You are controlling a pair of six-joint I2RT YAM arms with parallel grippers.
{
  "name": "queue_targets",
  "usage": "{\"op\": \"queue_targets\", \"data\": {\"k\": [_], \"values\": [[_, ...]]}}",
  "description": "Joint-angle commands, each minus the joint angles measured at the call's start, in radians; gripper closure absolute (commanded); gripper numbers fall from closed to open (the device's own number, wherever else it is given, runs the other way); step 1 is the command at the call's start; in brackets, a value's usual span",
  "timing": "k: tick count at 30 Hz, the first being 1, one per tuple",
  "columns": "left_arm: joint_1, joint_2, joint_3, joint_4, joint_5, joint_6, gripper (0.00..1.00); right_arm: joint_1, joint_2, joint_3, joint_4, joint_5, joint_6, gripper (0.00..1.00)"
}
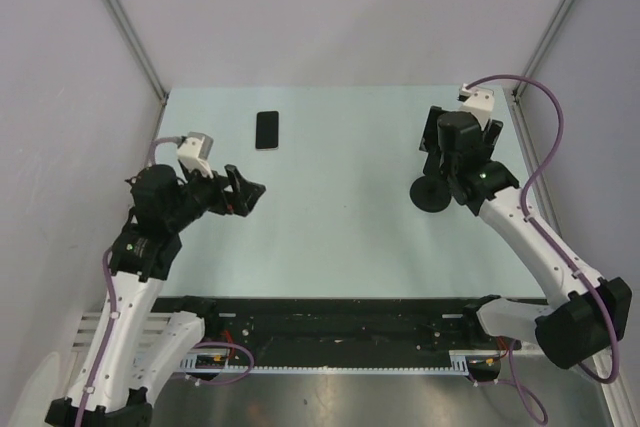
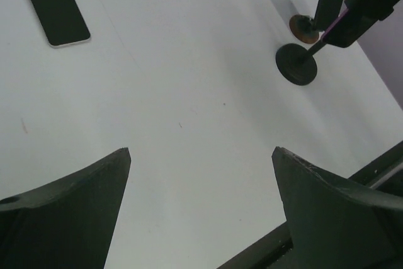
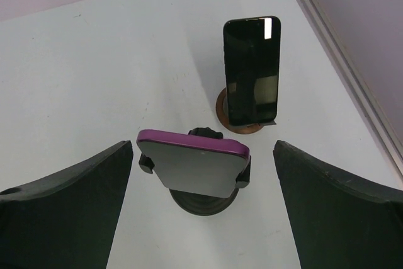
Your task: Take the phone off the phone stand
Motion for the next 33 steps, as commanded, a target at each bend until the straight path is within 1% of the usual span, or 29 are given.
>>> {"op": "queue_targets", "data": {"k": [1,4,9,13,16,20,23,24,26,27,29,30,32,33], "values": [[-0.043,-0.042,-0.134,0.144,0.065,0.014,0.0,-0.001,0.055,0.041,0.084,0.094,0.028,0.0],[-0.059,-0.053,-0.237,0.21,0.044,0.008,0.0,0.0,0.086,0.041,0.098,0.115,0.043,0.0],[-0.1,-0.056,-0.354,0.29,-0.013,0.011,0.0,0.016,0.121,0.041,0.125,0.15,0.054,0.0],[-0.126,-0.041,-0.363,0.299,-0.032,0.019,0.0,0.017,0.185,0.039,0.15,0.23,0.045,0.0],[-0.152,-0.036,-0.36,0.305,-0.049,0.03,0.0,0.022,0.199,0.039,0.157,0.258,0.048,0.0],[-0.172,-0.033,-0.365,0.305,-0.056,0.028,0.0,0.04,0.201,0.039,0.154,0.293,0.051,0.07],[-0.186,-0.032,-0.366,0.308,-0.056,0.028,0.0,0.05,0.198,0.039,0.145,0.286,0.032,0.18],[-0.189,-0.029,-0.366,0.307,-0.058,0.03,0.0,0.059,0.195,0.039,0.144,0.278,0.025,0.29],[-0.198,-0.027,-0.365,0.307,-0.055,0.031,0.0,0.072,0.186,0.038,0.141,0.255,0.005,0.42],[-0.201,-0.023,-0.363,0.307,-0.052,0.037,0.0,0.082,0.176,0.039,0.139,0.246,0.0,0.56],[-0.217,-0.016,-0.359,0.307,-0.035,0.037,0.0,0.106,0.163,0.038,0.147,0.209,-0.021,0.68],[-0.223,-0.009,-0.35,0.307,-0.026,0.034,0.0,0.114,0.146,0.035,0.151,0.191,-0.029,0.79],[-0.25,0.003,-0.334,0.308,-0.012,0.031,0.0,0.134,0.124,0.03,0.17,0.099,-0.061,0.85],[-0.261,0.019,-0.316,0.31,-0.01,0.03,0.0,0.143,0.114,0.028,0.177,0.067,-0.069,0.91]]}}
